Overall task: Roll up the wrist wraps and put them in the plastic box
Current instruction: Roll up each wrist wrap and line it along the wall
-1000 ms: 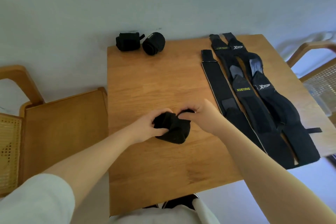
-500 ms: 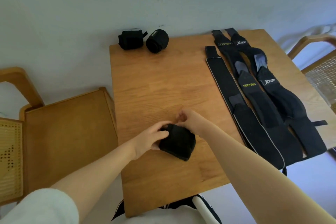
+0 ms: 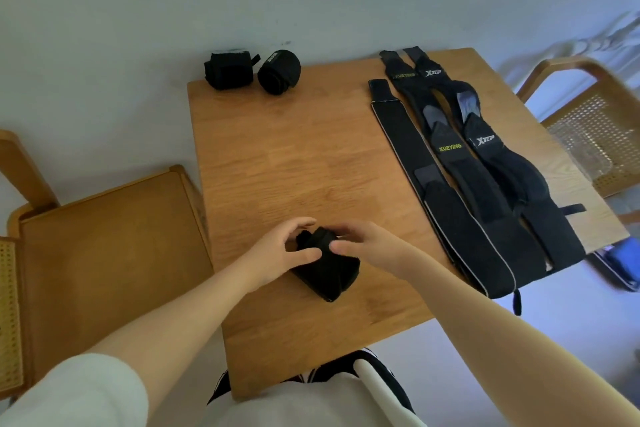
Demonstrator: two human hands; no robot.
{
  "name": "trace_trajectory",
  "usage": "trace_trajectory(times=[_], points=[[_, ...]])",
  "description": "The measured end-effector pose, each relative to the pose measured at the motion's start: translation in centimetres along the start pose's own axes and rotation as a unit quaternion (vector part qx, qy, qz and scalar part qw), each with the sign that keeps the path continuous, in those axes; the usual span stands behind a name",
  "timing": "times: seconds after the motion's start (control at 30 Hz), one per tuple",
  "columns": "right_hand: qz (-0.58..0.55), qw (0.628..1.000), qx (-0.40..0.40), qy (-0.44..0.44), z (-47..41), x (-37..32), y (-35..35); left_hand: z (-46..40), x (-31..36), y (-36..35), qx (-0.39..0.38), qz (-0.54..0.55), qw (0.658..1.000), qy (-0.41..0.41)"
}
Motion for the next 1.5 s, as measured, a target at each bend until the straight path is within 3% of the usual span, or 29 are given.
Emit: trace_trajectory(times=[0.07, 0.17, 0.3, 0.4, 0.5, 0.6, 0.67, 0.83, 0.97, 1.13, 1.17, 1.2, 1.27, 1.3, 1.37, 1.5], points=[[0.031, 0.999, -0.031, 0.03, 1.0, 0.8, -0.4, 0.3, 0.0, 0.2, -0.017, -0.048, 0.999, -0.016], [0.072, 0.994, -0.002, 0.082, 1.6, 1.3, -2.1, 0.4, -0.4, 1.2, -0.041, -0.116, 0.992, -0.011], [-0.024, 0.999, -0.006, 0.032, 1.2, 1.8, -1.8, 0.5, 0.1, 1.1, -0.046, -0.13, 0.99, -0.034], [-0.124, 0.992, 0.019, -0.014, 0.1, 2.0, -0.3, 0.0, 1.6, 0.6, -0.046, -0.026, 0.998, 0.027], [-0.214, 0.971, 0.075, -0.073, -1.1, 0.9, 1.0, -0.9, 2.7, 0.9, -0.065, 0.122, 0.983, 0.123], [-0.236, 0.958, 0.11, -0.124, -2.5, 0.4, 2.6, -2.5, 4.0, 0.6, -0.059, 0.124, 0.985, 0.109], [-0.29, 0.944, 0.091, -0.133, -3.3, 0.6, 4.0, -3.9, 5.0, 0.2, -0.037, 0.112, 0.988, 0.101], [-0.347, 0.937, -0.014, -0.037, -6.4, 0.4, 7.7, -8.0, 8.0, 0.0, 0.116, 0.111, 0.979, 0.121], [-0.303, 0.951, 0.056, -0.032, -10.1, -1.1, 9.5, -12.2, 10.7, 0.0, 0.203, 0.087, 0.966, 0.136], [-0.4, 0.9, 0.137, -0.102, -16.5, -3.3, 12.6, -18.2, 13.4, 0.6, 0.246, 0.134, 0.955, 0.093], [-0.397, 0.9, 0.147, -0.103, -18.0, -3.8, 13.3, -19.5, 13.5, 1.0, 0.26, 0.082, 0.959, 0.073], [-0.389, 0.903, 0.153, -0.098, -19.5, -4.2, 13.9, -20.9, 13.5, 1.6, 0.287, -0.044, 0.956, 0.048], [-0.37, 0.914, 0.146, -0.082, -22.5, -5.2, 14.7, -23.0, 13.2, 3.1, 0.353, -0.34, 0.872, -0.009], [-0.36, 0.919, 0.139, -0.075, -23.8, -5.8, 15.0, -24.0, 12.8, 3.9, 0.368, -0.422, 0.828, -0.03], [-0.343, 0.928, 0.13, -0.069, -26.2, -6.8, 15.2, -25.7, 11.9, 5.7, 0.381, -0.472, 0.795, -0.012], [-0.358, 0.918, 0.142, -0.097, -30.0, -8.8, 15.1, -28.2, 10.5, 8.0, 0.399, -0.478, 0.781, 0.053]])
Point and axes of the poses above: each hand's wrist, its own z-axis away from the middle knuckle, its own y-axis out of the back of the hand, x = y × z, the point moved 1 cm from there along -z, towards the middle knuckle, and after that the axes turned 12 degrees about x, right-handed, at the moved point
